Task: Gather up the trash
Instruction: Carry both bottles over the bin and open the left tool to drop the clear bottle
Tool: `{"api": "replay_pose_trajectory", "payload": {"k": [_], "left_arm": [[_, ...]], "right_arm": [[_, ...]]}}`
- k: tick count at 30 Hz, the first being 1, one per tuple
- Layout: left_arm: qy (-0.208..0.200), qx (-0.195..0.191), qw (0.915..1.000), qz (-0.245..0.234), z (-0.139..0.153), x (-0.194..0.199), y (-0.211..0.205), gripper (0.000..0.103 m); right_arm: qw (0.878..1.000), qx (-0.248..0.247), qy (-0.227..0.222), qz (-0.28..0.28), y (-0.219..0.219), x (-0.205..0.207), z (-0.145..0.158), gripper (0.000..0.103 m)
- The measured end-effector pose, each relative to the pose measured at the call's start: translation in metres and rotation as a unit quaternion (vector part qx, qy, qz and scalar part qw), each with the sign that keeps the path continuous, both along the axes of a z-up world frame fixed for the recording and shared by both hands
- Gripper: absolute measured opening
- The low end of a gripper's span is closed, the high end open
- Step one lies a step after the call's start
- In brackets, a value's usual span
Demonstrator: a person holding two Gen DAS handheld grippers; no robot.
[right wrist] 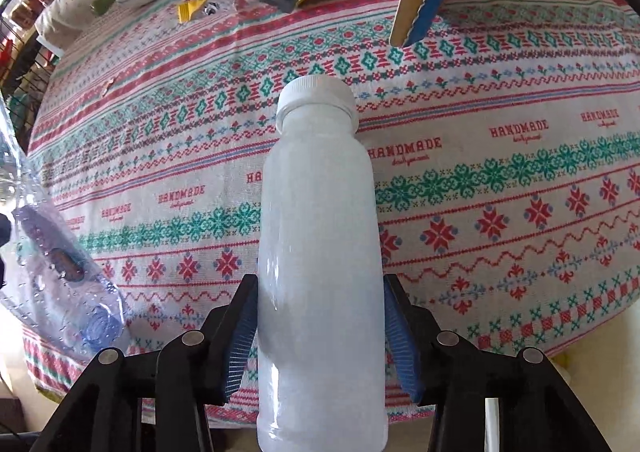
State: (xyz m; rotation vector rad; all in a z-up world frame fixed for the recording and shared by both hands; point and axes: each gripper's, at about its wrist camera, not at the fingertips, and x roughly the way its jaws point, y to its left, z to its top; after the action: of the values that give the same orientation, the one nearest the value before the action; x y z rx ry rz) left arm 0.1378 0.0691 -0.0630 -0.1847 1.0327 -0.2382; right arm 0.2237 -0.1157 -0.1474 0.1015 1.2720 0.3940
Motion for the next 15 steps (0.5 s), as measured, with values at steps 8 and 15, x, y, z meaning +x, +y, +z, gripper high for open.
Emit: {"api": "replay_pose_trajectory", "payload": {"k": [8,15], "left_arm": [[-0.016,-0.017,0.9985,-0.050,0.011,-0.008,-0.047,0.064],[-0.016,-0.036,0.9921,-0.119,0.008,-0.013,-0.112,0.064]], "right_arm": [[0.998,0.005,-0.056,-0.036,-0.071,-0.033,0.055,0.053],[0.993,0.004,-0.074,-0.088,-0.143,-0.072,0.059,0.053]]}}
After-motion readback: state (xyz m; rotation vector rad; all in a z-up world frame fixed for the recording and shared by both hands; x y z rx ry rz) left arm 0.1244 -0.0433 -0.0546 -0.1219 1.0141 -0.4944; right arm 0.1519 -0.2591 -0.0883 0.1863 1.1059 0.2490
